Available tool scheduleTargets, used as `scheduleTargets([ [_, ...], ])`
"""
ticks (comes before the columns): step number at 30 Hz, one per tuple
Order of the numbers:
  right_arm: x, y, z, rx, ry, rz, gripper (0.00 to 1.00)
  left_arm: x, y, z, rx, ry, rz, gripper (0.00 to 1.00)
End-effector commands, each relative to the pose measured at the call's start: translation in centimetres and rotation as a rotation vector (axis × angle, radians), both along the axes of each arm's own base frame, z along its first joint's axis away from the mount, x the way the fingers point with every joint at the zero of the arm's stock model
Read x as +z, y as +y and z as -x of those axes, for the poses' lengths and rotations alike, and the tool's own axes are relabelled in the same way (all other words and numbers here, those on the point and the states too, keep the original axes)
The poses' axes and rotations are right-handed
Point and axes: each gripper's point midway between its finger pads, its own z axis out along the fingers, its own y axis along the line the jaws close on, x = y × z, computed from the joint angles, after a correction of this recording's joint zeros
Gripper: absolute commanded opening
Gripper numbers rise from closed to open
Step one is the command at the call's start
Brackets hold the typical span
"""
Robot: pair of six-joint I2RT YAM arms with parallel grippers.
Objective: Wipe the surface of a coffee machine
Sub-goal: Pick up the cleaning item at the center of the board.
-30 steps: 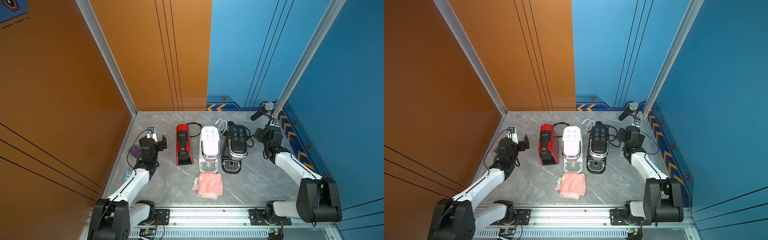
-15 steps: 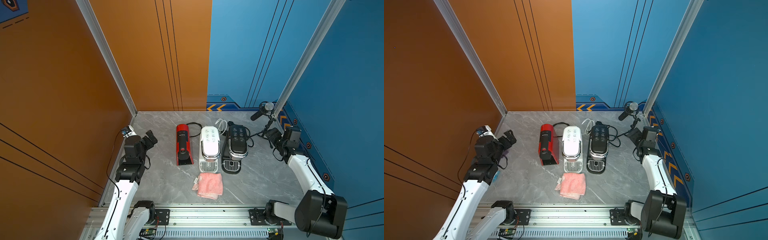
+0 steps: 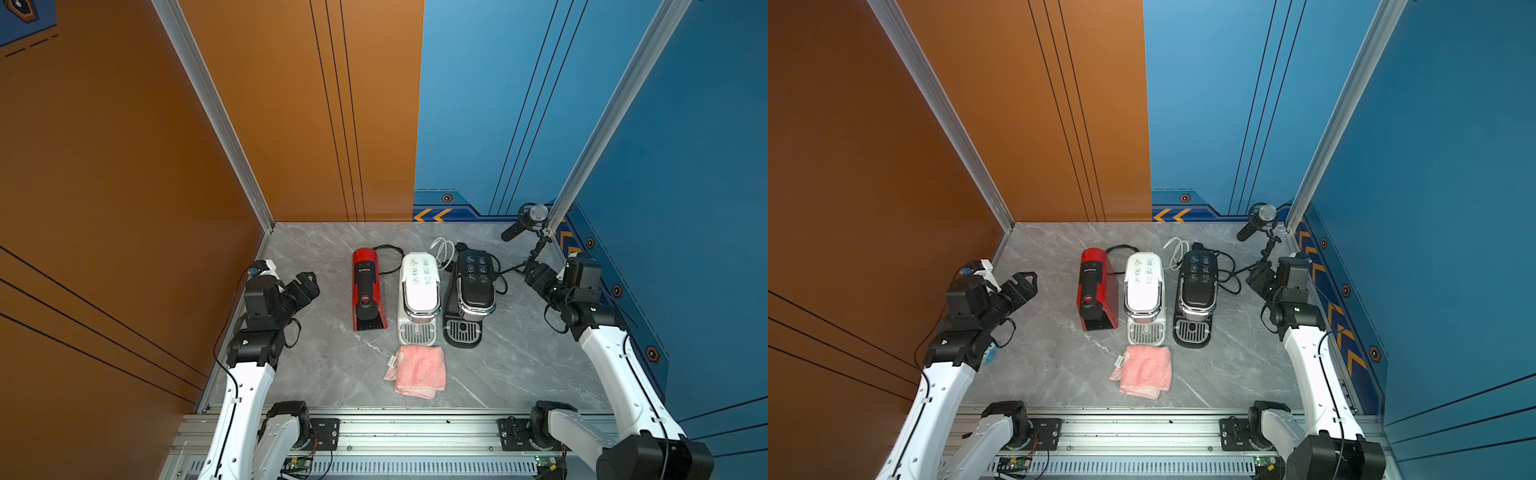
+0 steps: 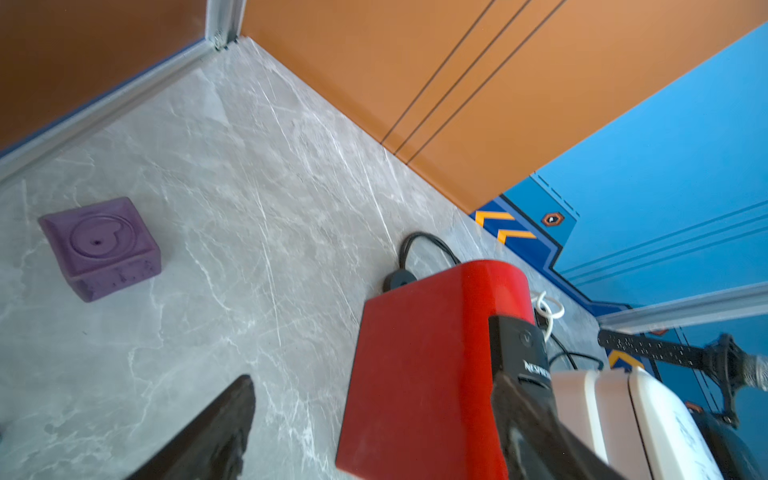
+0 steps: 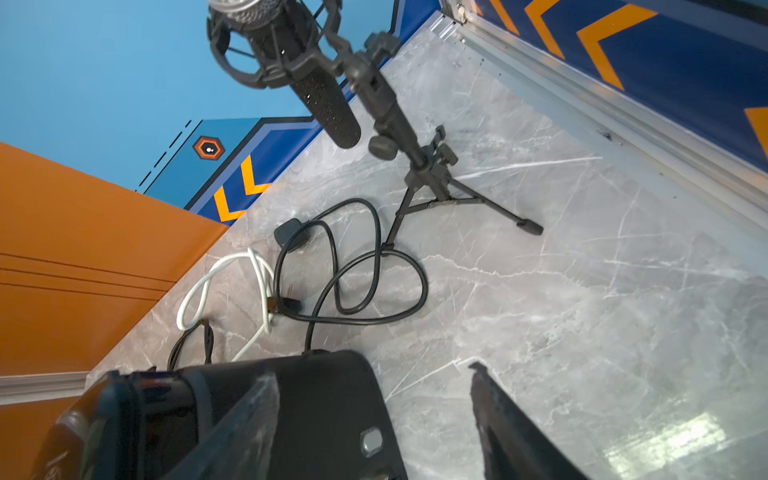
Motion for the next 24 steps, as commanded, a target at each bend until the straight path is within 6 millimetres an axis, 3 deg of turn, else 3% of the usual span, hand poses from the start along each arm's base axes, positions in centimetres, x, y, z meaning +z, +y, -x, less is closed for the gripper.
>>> scheduleTargets([
  [1,2.2,1.7,1.9,0.067,0.019,0.094,0.71,1.9,-2.6,0.5,-0.146,-0.006,0.029,0.87],
  [2,3.4,2.5,2.4,0.091,0.0,0.12,0.7,2.1,-3.2,0.6,-0.173,-0.002,0.038,0.83],
  [7,9.3,5.4,5.3,0.179,-0.152,0.215,0.65,3.5,-4.9,1.2,-0.244,-0.022,0.035,0.81],
  [11,11.8,9.6,7.4,0.355,-0.212,0.204,0.58,4.5,-6.2,1.3,-0.293,-0.035,0.05,0.81],
  [16,11.2,14.9,10.7,0.564,-0.209,0.244,0.57,4.6,-7.6,1.6,-0.331,-0.039,0.032,0.81],
  [24,7.2,19.3,15.7,0.654,-0.147,0.277,0.58,4.3,-9.0,2.0,-0.365,-0.029,0.027,0.81],
])
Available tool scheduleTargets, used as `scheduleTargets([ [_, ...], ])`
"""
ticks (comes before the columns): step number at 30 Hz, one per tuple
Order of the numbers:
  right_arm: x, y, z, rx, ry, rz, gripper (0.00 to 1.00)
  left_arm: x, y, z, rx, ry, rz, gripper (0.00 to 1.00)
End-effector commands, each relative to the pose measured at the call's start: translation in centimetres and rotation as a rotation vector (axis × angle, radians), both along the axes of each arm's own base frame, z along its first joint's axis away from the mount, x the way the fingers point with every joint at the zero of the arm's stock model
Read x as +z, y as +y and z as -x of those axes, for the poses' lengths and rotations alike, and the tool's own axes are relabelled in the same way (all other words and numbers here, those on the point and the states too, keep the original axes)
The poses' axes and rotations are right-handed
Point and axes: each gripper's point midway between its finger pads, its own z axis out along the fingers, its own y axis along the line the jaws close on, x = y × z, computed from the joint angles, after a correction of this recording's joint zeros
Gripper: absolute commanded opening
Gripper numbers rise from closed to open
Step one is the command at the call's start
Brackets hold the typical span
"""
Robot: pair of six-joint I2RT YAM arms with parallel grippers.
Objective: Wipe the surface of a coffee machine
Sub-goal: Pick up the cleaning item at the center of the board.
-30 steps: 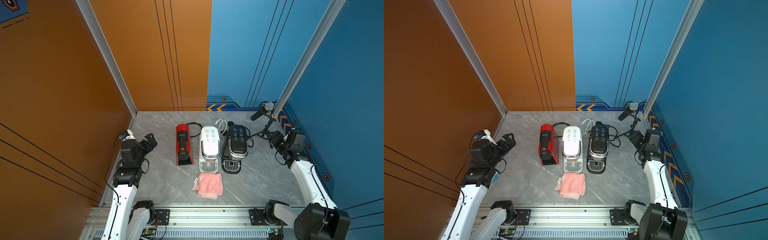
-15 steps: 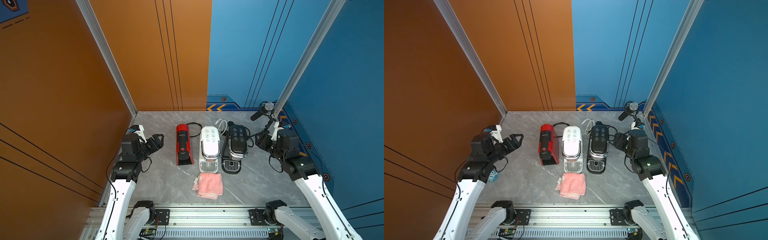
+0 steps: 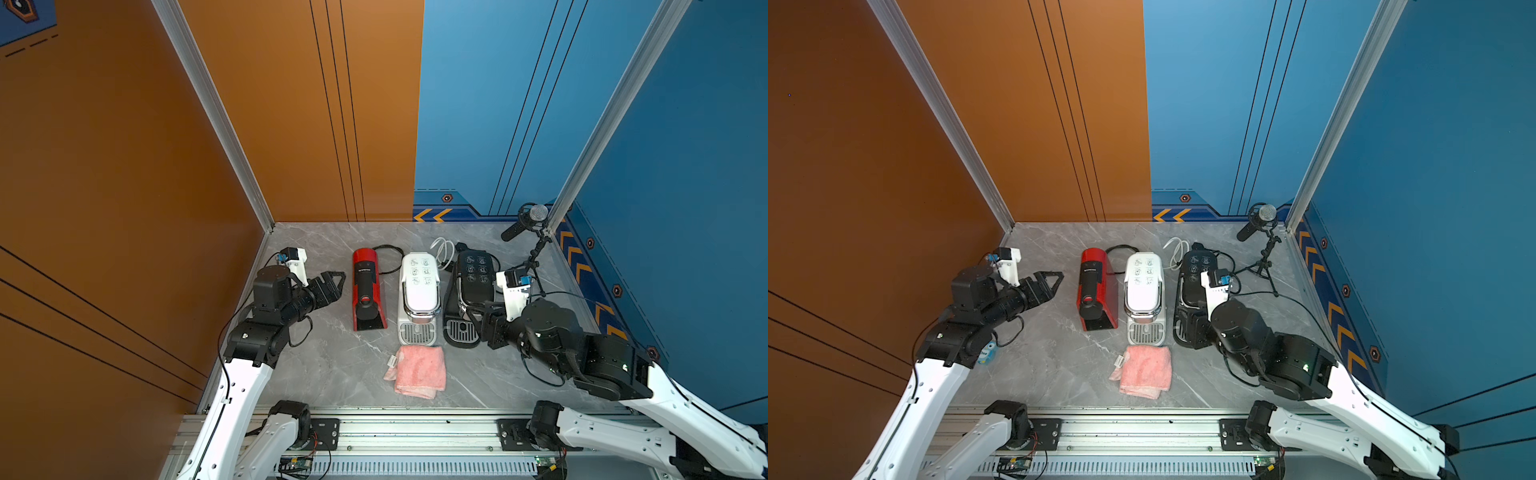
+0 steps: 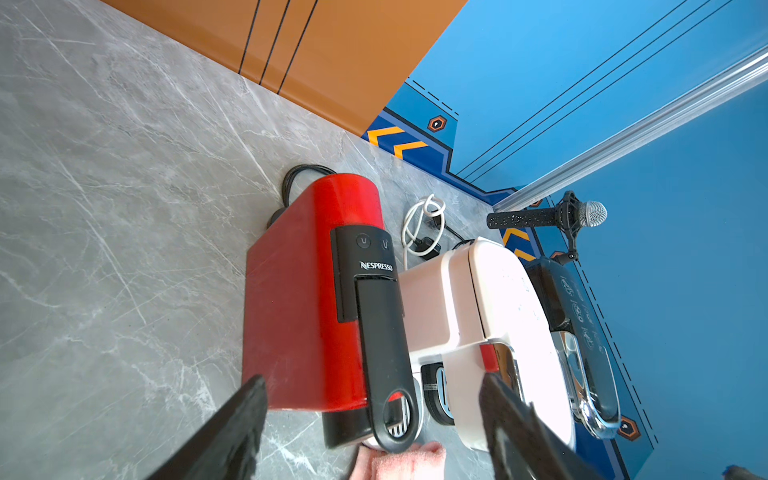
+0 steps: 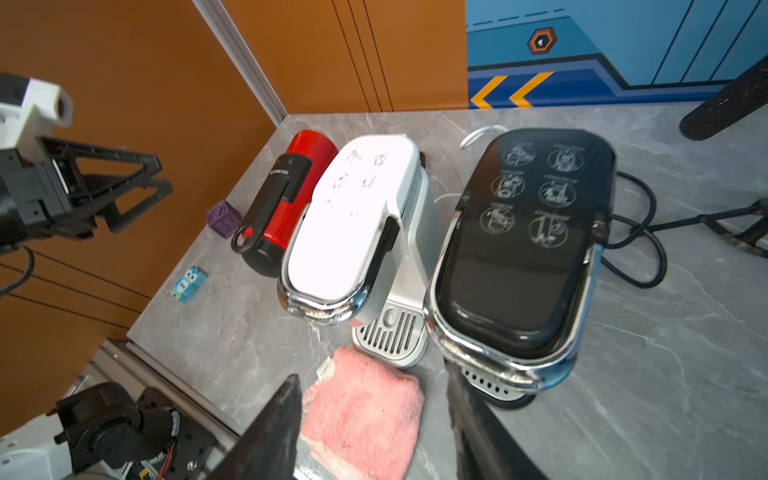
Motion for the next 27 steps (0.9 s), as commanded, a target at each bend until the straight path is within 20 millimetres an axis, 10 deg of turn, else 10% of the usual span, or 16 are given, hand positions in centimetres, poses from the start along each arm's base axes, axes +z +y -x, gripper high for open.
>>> scheduleTargets([
  [1,-2.6,-0.9,0.6,-0.136,0.014,0.047,0.6,0.4,-0.4,0.2,-0.007,-0.007,-0.02,0.82],
  [10,-9.3,2.5,2.6,-0.212,0.145,0.027,0.73,-0.3,-3.4,1.9,-0.073,-0.005,-0.042,0.84],
  [27,-22.2,8.6,3.6,-0.223,0.412,0.157,0.98,-0.3,-2.4,1.5,-0.024,-0.021,-0.072,0.92],
])
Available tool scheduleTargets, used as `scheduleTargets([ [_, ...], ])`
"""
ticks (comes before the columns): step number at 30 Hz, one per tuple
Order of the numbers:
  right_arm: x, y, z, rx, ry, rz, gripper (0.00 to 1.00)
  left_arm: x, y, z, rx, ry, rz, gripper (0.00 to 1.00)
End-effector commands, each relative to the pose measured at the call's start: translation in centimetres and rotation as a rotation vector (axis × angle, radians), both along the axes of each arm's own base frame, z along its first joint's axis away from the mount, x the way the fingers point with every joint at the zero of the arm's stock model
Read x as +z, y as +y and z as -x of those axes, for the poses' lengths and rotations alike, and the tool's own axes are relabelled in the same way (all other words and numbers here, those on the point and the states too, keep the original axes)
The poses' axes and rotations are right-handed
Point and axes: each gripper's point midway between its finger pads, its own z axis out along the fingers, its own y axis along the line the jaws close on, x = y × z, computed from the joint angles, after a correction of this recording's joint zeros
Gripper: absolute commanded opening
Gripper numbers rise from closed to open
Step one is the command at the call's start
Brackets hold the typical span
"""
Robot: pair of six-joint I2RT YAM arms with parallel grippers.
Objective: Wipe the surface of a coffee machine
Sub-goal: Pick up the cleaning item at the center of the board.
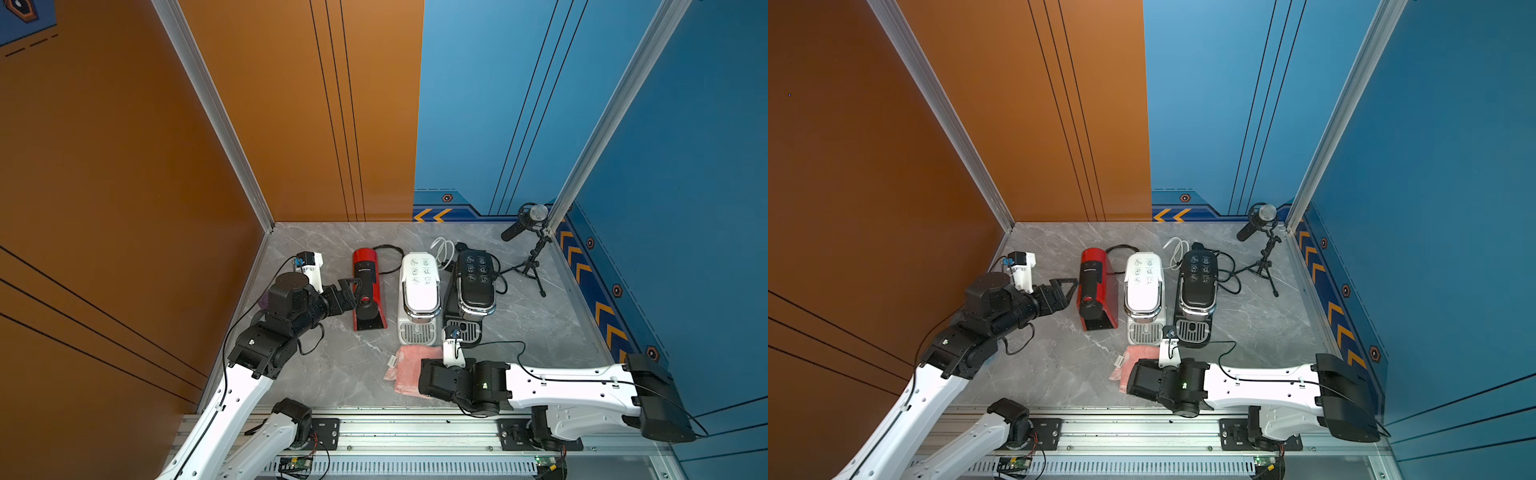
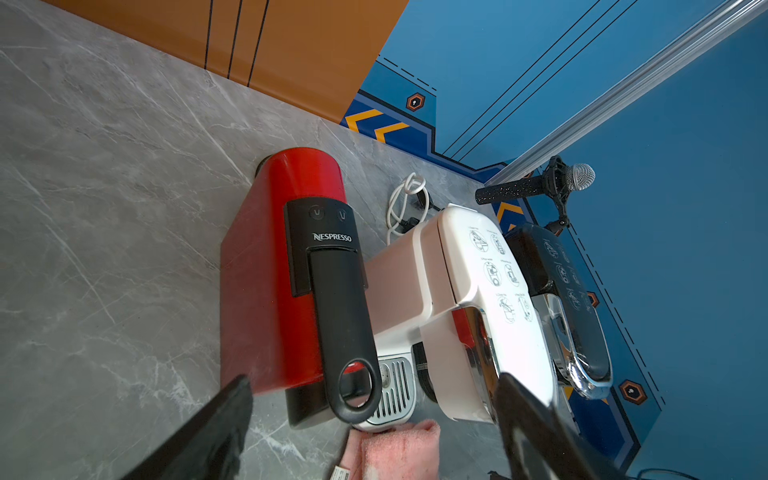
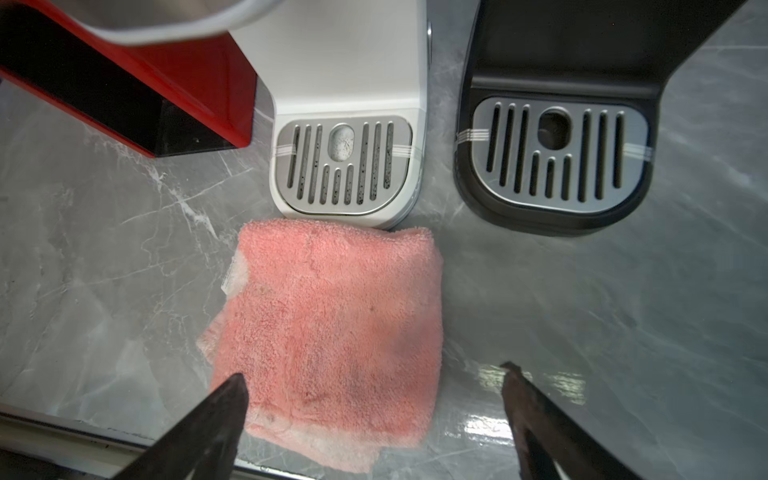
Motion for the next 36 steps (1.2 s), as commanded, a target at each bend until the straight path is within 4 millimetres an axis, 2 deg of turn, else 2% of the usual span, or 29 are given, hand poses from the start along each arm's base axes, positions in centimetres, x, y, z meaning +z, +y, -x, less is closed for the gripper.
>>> scheduleTargets([
  [1,-1.2,2.3,0.4,-0.009,0.072,-0.05,0.98,-0.6,0.7,-0.2,0.028,0.01,-0.022,0.92],
  [10,-4.7,4.5,-0.5,-0.005,0.155,0.052,1.0,-1.0,1.6,-0.2,0.053,0.019,-0.005,0.93],
  [14,-6.9,3.8,-0.7,-0.046,0.187,0.115,1.0,-1.2,1.8,-0.2,0.056,0.024,0.0,0.93],
  [18,-8.4,2.3,-0.6,-0.103,0.193,0.224,1.0,-1.1,2.0,-0.1,0.057,0.018,-0.002,0.94],
  [21,-9.0,1.5,-0.4,-0.119,0.193,0.277,0.94,-1.2,2.1,-0.1,0.06,0.02,-0.002,0.94],
  [23,-9.2,1.0,-0.4,-0.126,0.188,0.288,0.85,-1.2,2.2,-0.2,0.062,0.019,-0.005,0.94],
  [25,-9.4,0.6,-0.5,-0.135,0.189,0.281,0.72,-1.3,2.3,-0.2,0.061,0.02,-0.005,0.94],
  [28,-9.8,0.4,-0.4,-0.136,0.201,0.233,0.42,-1.4,2.3,-0.2,0.058,0.022,-0.007,0.94],
  [30,-9.7,0.5,-0.6,-0.128,0.199,0.213,0.3,-1.4,2.3,-0.2,0.055,0.021,-0.007,0.94],
  [36,-7.7,1.5,-0.8,-0.034,0.153,0.212,0.02,-0.9,2.0,-0.1,0.035,0.012,0.003,0.92],
])
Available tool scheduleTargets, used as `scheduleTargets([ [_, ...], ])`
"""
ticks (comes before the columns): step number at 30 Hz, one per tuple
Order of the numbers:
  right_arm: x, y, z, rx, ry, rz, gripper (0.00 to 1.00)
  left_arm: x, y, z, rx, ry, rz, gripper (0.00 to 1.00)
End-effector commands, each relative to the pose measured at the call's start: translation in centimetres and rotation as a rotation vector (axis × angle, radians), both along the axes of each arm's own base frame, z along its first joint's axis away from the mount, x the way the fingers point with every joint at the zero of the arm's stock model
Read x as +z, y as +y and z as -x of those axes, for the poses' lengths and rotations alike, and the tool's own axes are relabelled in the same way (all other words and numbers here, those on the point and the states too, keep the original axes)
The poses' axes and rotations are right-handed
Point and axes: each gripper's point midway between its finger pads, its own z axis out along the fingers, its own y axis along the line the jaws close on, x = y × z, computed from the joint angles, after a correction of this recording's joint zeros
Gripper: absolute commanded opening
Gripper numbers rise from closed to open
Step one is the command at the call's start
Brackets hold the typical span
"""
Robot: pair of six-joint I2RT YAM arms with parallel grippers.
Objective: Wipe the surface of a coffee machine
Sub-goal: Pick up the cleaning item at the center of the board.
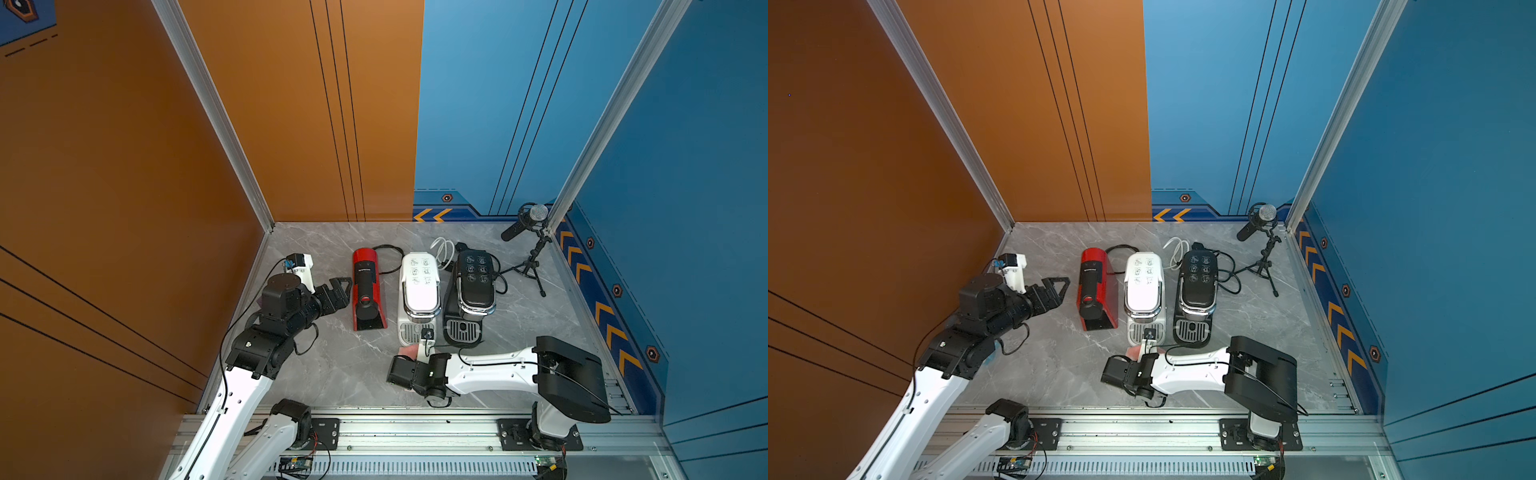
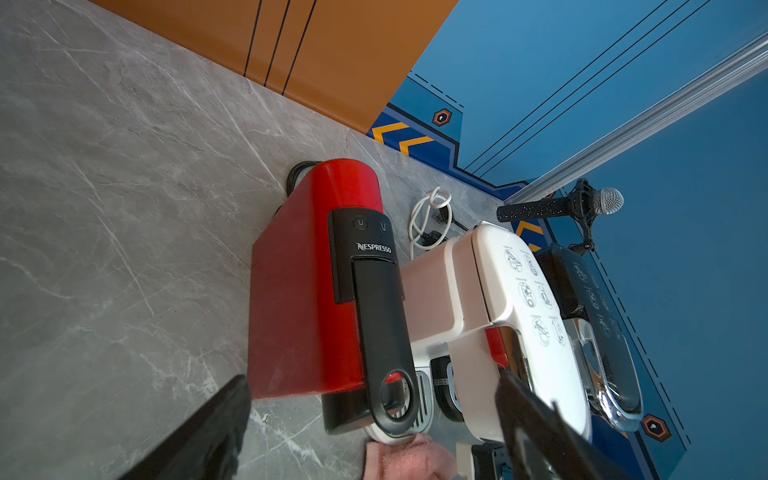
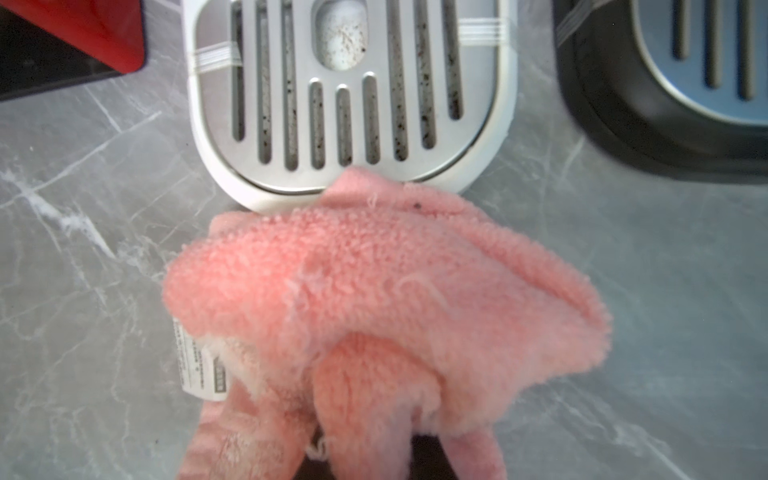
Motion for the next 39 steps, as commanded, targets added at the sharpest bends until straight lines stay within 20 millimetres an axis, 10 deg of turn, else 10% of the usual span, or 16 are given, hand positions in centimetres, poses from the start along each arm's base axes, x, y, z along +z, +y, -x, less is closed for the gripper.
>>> scheduleTargets([
  [1,-0.1,-2.1,0.7,0.071,0.017,0.1,0.0,0.1,-0.5,0.5,-0.042,-0.002,0.003,0.92],
  [17,10.9,-2.8,1.4,0.277,-0.136,0.091,0.0,0.4,-4.7,1.1,-0.2,0.024,-0.047,0.8],
  [39,22.8,-0.6,2.3,0.53,-0.287,-0.075,0.0,-1.1,-4.7,-1.6,-0.206,0.137,-0.231,0.81],
])
